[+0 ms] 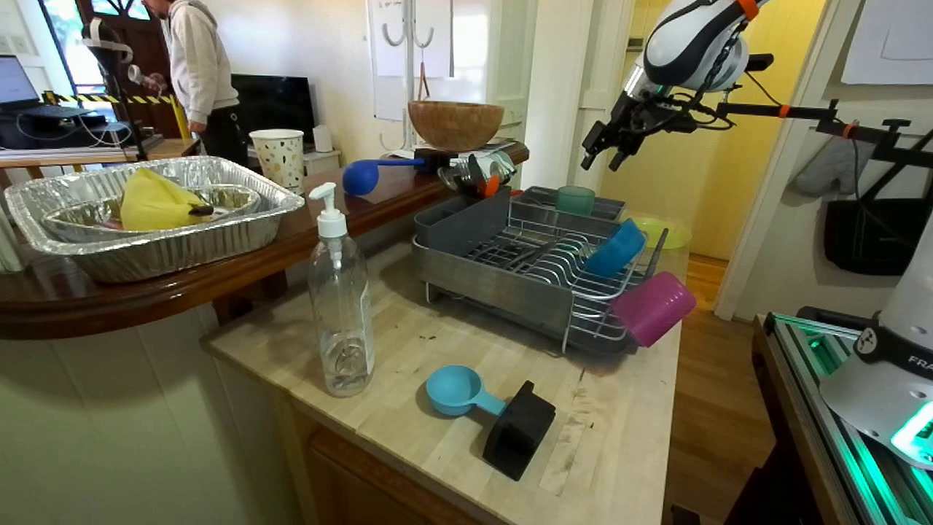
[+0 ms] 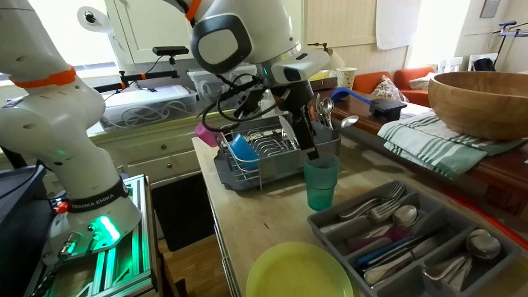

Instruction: Place the green cup between the drying rack and the cutlery rack and place it right side up

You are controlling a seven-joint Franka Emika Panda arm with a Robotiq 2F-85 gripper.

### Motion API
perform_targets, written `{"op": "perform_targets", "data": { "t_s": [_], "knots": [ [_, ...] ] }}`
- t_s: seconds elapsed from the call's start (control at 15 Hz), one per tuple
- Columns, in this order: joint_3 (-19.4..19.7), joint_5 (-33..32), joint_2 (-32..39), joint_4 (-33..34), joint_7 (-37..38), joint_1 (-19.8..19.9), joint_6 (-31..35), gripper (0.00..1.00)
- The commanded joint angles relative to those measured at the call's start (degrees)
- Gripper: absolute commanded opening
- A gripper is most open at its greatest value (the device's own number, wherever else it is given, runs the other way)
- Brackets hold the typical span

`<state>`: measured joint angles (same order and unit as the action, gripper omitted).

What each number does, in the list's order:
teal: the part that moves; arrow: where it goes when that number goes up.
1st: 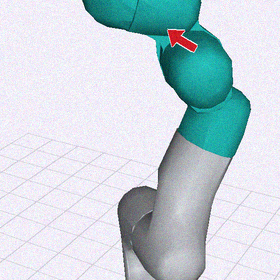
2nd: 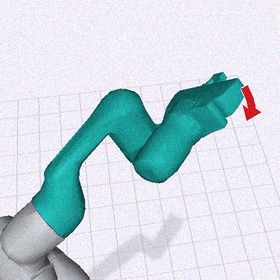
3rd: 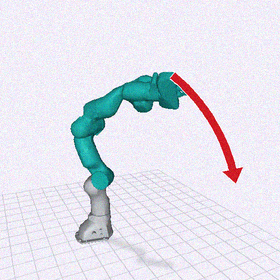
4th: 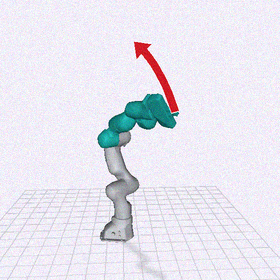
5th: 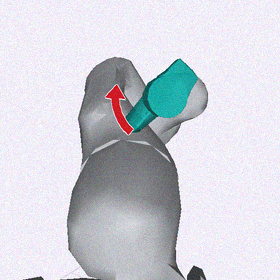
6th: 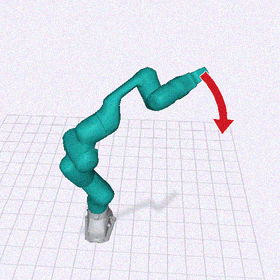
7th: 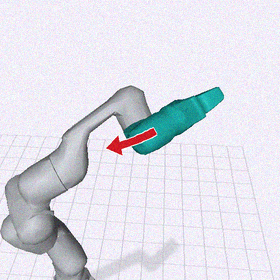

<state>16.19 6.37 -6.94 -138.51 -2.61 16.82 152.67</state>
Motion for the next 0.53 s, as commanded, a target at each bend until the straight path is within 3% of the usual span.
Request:
{"op": "perform_targets", "data": {
  "t_s": [0.0, 0.2, 0.27, 0.47],
  "knots": [
    [0.0, -6.0, -4.4, 1.6, 1.9, 1.1, -12.7, 1.0],
    [0.1, -7.9, -7.0, 4.0, 0.9, 1.1, -22.3, 1.0],
    [0.4, -6.3, -5.2, 3.1, 0.7, 0.6, -17.3, 1.0],
    [0.4, -6.8, -6.9, 3.9, 0.7, 0.7, -20.6, 1.0]
  ]
}}
